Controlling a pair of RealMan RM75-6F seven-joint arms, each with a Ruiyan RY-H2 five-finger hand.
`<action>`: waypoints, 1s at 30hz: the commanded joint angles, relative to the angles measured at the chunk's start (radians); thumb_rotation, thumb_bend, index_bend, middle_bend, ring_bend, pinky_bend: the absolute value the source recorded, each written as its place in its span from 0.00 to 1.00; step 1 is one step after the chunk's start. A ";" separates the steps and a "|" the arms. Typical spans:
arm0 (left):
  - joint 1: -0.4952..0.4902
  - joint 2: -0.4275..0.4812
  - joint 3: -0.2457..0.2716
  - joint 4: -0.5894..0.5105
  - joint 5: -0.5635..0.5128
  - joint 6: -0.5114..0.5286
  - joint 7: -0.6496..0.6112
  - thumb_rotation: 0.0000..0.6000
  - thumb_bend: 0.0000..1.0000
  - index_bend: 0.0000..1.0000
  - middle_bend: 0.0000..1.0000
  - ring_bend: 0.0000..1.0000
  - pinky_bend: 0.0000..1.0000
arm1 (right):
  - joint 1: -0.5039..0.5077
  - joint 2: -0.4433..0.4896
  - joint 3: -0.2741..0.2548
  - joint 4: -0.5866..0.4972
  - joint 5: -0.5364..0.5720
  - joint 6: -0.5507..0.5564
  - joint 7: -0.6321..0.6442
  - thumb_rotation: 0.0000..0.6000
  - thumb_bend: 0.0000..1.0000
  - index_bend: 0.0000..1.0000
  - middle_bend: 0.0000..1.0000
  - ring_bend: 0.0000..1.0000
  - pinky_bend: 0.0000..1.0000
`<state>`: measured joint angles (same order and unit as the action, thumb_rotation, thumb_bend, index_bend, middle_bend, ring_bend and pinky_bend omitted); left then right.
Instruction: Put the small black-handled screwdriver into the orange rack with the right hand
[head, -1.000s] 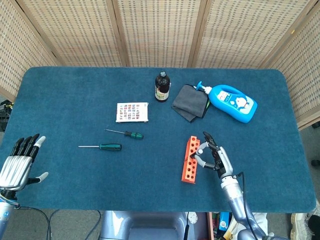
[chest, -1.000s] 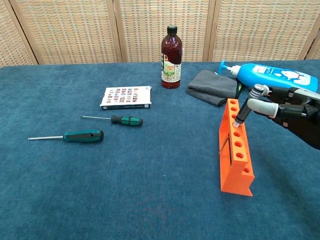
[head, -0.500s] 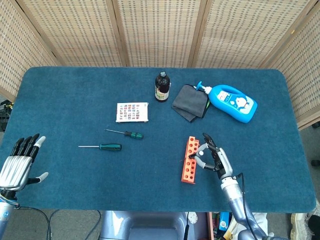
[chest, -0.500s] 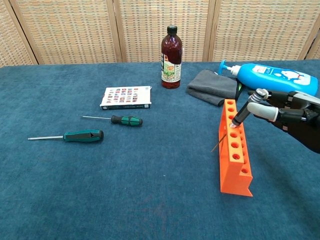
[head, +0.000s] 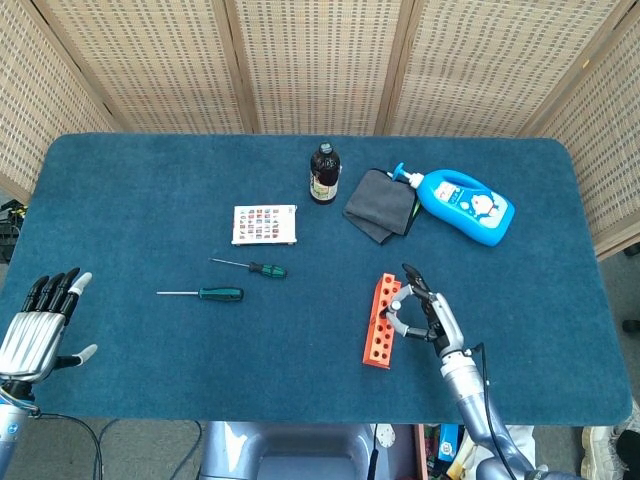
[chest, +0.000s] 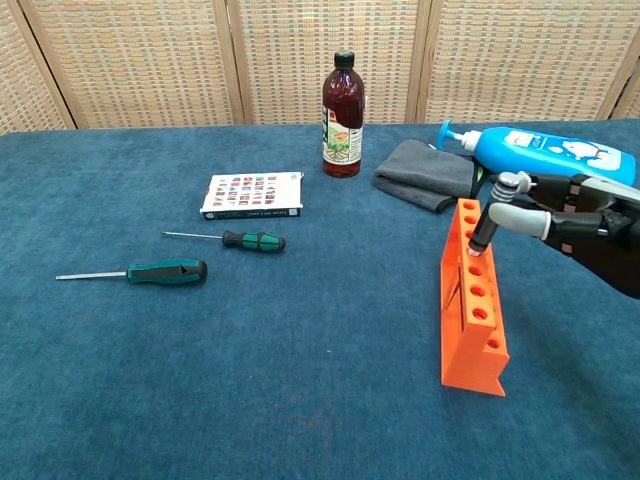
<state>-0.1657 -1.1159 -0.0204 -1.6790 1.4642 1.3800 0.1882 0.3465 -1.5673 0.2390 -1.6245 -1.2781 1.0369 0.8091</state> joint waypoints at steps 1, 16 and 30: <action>0.000 0.000 0.000 0.000 0.000 0.000 0.000 1.00 0.00 0.00 0.00 0.00 0.00 | 0.002 0.000 -0.003 0.002 0.000 -0.002 -0.006 1.00 0.30 0.67 0.04 0.00 0.00; -0.001 -0.001 0.001 -0.001 0.000 -0.001 0.004 1.00 0.00 0.00 0.00 0.00 0.00 | 0.009 -0.004 -0.019 0.015 -0.009 -0.008 -0.022 1.00 0.30 0.68 0.04 0.00 0.00; 0.000 -0.001 0.001 -0.001 0.001 0.001 0.003 1.00 0.00 0.00 0.00 0.00 0.00 | 0.016 0.006 -0.022 0.008 -0.010 -0.018 -0.024 1.00 0.30 0.66 0.02 0.00 0.00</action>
<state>-0.1652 -1.1166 -0.0196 -1.6803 1.4654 1.3812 0.1911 0.3624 -1.5621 0.2176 -1.6159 -1.2870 1.0194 0.7842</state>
